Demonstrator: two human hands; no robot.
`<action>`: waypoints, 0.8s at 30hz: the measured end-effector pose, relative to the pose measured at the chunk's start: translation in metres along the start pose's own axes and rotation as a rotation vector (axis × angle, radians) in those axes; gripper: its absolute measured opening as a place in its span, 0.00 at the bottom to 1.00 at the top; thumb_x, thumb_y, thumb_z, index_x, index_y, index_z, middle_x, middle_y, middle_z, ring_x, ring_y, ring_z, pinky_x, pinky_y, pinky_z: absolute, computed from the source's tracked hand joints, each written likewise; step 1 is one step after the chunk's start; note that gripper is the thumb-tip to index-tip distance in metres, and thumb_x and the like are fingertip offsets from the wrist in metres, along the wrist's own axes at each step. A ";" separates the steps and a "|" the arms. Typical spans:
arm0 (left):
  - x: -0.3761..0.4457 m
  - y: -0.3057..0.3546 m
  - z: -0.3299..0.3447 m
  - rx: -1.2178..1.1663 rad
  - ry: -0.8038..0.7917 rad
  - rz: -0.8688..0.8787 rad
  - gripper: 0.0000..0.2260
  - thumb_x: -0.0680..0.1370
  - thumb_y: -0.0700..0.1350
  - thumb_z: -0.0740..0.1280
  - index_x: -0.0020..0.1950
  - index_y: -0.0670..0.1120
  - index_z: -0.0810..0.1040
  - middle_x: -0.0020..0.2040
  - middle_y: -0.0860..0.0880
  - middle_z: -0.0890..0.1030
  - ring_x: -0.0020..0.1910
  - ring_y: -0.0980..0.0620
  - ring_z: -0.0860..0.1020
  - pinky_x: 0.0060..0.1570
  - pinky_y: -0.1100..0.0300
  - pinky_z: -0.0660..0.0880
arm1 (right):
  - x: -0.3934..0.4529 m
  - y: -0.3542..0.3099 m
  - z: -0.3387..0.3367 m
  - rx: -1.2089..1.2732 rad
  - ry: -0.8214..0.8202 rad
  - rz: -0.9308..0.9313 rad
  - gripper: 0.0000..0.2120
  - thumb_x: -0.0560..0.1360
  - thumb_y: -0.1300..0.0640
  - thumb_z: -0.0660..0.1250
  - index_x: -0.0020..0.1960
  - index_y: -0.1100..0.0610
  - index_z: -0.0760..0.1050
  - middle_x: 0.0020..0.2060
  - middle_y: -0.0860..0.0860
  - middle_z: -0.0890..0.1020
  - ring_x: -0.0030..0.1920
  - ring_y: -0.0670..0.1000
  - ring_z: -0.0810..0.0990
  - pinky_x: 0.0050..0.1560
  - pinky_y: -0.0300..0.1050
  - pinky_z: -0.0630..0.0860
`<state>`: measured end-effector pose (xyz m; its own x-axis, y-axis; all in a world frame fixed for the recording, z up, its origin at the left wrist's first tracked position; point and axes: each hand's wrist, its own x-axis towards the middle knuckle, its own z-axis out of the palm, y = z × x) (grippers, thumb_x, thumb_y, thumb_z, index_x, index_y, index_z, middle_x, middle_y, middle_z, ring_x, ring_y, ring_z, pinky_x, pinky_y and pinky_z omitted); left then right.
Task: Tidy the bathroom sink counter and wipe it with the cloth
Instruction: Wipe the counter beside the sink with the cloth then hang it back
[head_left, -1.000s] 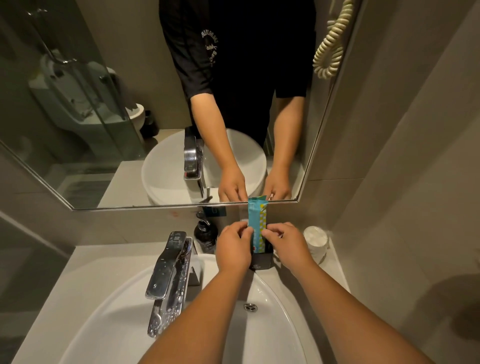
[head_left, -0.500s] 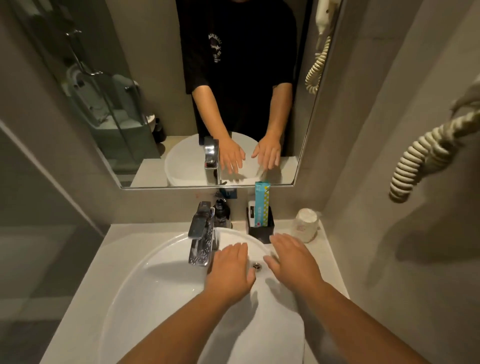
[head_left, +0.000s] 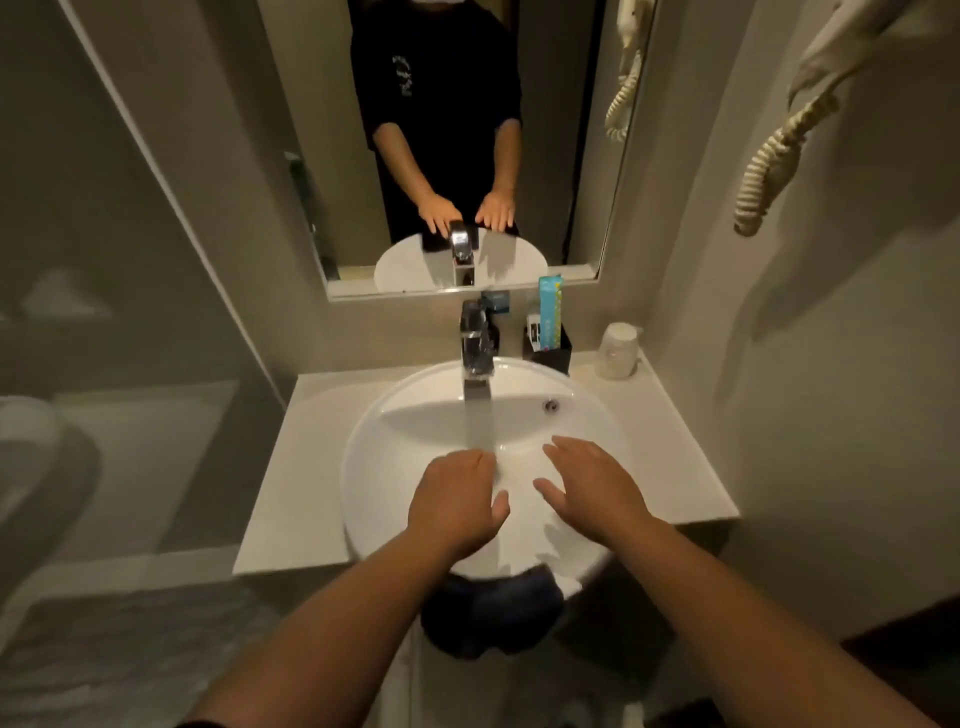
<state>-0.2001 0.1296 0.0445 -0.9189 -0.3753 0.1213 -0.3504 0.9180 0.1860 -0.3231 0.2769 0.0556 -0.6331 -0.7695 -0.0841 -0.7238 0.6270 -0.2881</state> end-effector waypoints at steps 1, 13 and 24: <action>-0.016 -0.004 -0.004 0.003 0.002 0.008 0.20 0.75 0.58 0.59 0.62 0.50 0.74 0.58 0.50 0.80 0.55 0.48 0.77 0.59 0.52 0.73 | -0.016 -0.009 0.005 0.010 -0.016 0.007 0.28 0.79 0.41 0.57 0.75 0.51 0.60 0.75 0.50 0.64 0.74 0.53 0.62 0.74 0.50 0.59; -0.130 -0.014 -0.013 -0.016 -0.099 0.033 0.17 0.76 0.57 0.60 0.59 0.48 0.74 0.56 0.47 0.80 0.52 0.48 0.76 0.57 0.53 0.72 | -0.111 -0.054 0.040 -0.046 -0.132 -0.083 0.28 0.75 0.40 0.63 0.72 0.49 0.64 0.72 0.50 0.70 0.71 0.53 0.68 0.71 0.52 0.65; -0.103 -0.011 0.037 0.062 -0.254 0.172 0.19 0.73 0.59 0.64 0.56 0.48 0.72 0.53 0.47 0.79 0.49 0.47 0.76 0.54 0.51 0.71 | -0.092 -0.028 0.084 -0.102 -0.064 -0.208 0.23 0.71 0.42 0.68 0.62 0.49 0.70 0.57 0.50 0.79 0.55 0.52 0.76 0.65 0.52 0.68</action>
<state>-0.1079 0.1626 -0.0058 -0.9787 -0.1771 -0.1034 -0.1892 0.9742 0.1228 -0.2210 0.3199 -0.0089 -0.4507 -0.8877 -0.0944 -0.8630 0.4603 -0.2083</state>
